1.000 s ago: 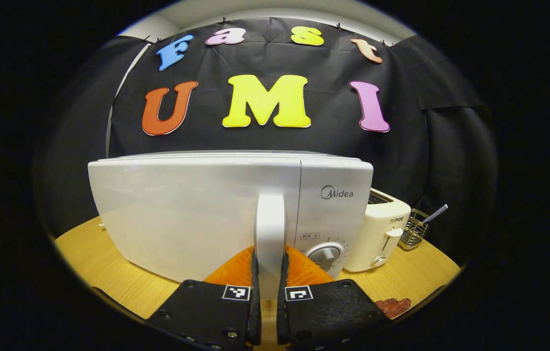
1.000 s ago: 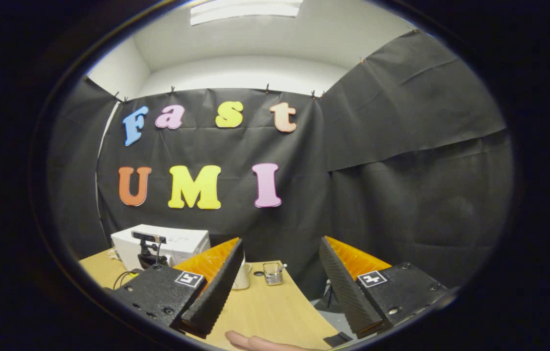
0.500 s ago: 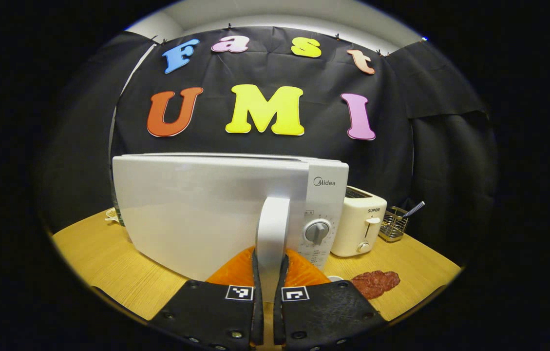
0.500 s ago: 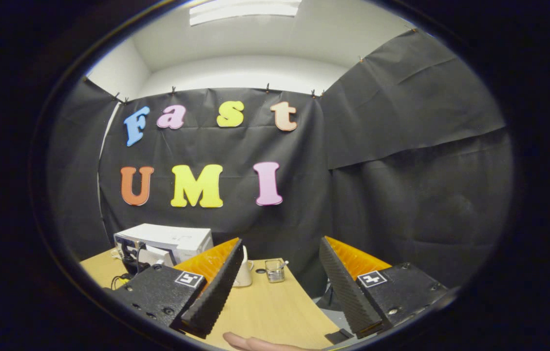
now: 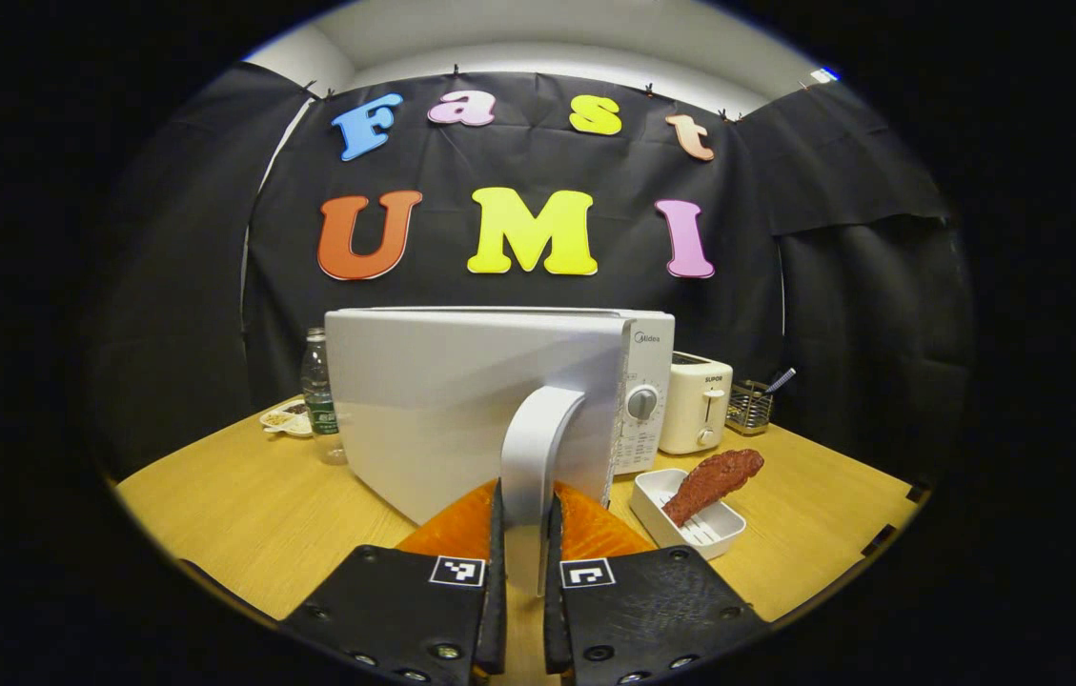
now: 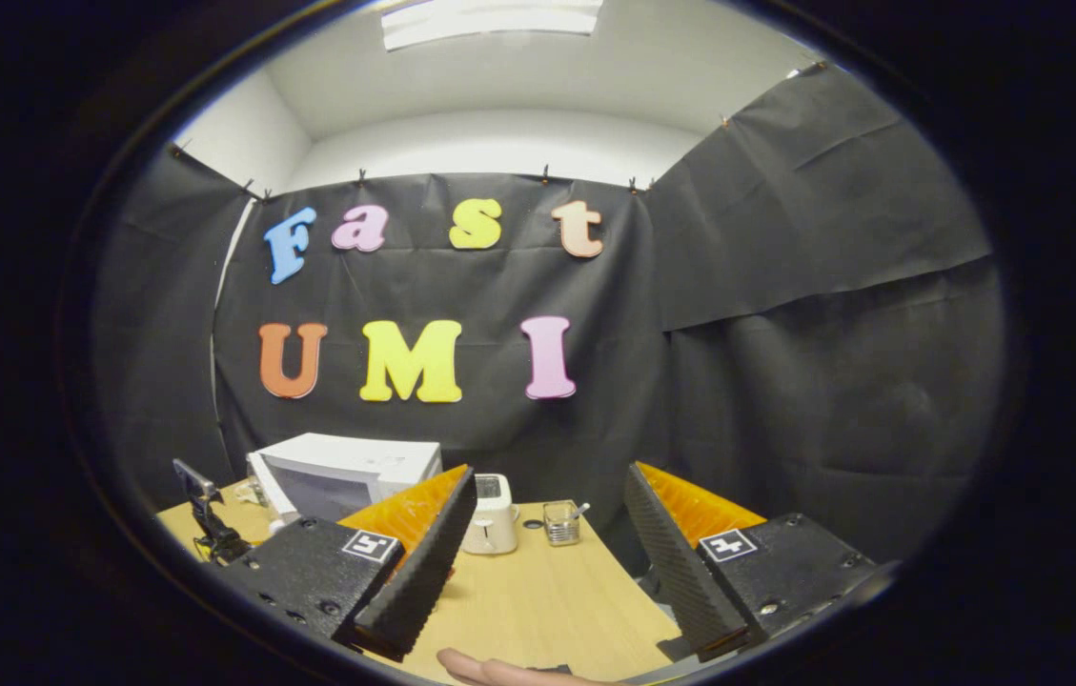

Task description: Open the microwave oven with the left hand, put the food in, and close the microwave oven.

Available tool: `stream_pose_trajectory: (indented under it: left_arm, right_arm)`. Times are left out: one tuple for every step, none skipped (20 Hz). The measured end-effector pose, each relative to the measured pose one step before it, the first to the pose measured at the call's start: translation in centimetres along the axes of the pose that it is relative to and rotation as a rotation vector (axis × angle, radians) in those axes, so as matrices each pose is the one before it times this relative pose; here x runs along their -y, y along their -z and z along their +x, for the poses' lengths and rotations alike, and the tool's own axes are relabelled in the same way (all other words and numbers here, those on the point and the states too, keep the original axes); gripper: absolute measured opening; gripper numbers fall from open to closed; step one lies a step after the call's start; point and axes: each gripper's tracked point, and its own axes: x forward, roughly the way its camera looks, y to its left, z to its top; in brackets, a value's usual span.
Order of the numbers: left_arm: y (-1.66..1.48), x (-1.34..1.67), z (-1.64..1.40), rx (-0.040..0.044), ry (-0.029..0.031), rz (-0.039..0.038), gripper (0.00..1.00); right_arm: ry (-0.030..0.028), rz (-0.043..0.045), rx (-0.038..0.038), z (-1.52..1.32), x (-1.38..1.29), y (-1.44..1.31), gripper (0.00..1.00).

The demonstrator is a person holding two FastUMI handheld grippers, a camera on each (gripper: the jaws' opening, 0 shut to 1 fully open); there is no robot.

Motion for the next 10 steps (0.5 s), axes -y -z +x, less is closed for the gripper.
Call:
stream_pose_trajectory:
  left_arm:
    - [0.057, -0.911, -0.713, 0.00832, -0.00602, 0.00659, 0.19]
    - [0.345, -0.94, -0.853, -0.00366, -0.01209, 0.00445, 0.19]
    - [0.332, -0.673, -1.265, -0.00718, -0.00113, -0.01229, 0.19]
    - [-0.005, -1.096, -0.822, 0.00387, -0.0106, -0.00509, 0.22]
    - [-0.144, -0.764, -1.28, 0.00699, -0.00793, 0.0036, 0.32]
    - [-0.344, -1.85, -1.119, 0.02029, -0.04093, 0.01643, 0.39]
    - [-0.03, -1.83, -0.822, 0.00408, -0.03305, 0.0138, 0.64]
    - [0.395, -1.023, -0.593, -0.01412, 0.00246, -0.00671, 0.56]
    - [-0.108, -1.224, -1.14, -0.00192, -0.01775, -0.00933, 0.58]
    - [0.005, -1.574, -0.752, 0.00337, -0.03272, 0.00357, 0.67]
  right_arm:
    - [-0.00769, -0.00001, 0.00044, -0.066, -0.535, 0.043, 0.99]
    - [-0.00612, 0.00135, 0.00149, -0.096, -0.364, 0.085, 1.0]
    - [-0.0055, 0.00291, 0.00327, -0.091, -0.336, 0.052, 1.0]
    - [-0.00403, 0.00287, 0.00263, -0.085, -0.35, 0.039, 1.0]
    - [-0.00554, 0.00118, -0.00037, -0.06, -0.36, 0.197, 0.99]
    - [-0.00735, 0.00075, -0.0008, -0.062, -0.352, 0.165, 0.99]
    - [-0.00764, -0.00084, -0.00245, 0.016, -0.441, 0.351, 0.99]
    - [-0.00668, -0.00427, -0.00518, 0.092, -0.328, 0.351, 0.99]
    - [-0.00465, -0.00603, -0.00791, 0.098, -0.373, 0.442, 1.0]
    - [-0.00414, -0.00552, -0.00909, 0.164, -0.285, 0.433, 0.99]
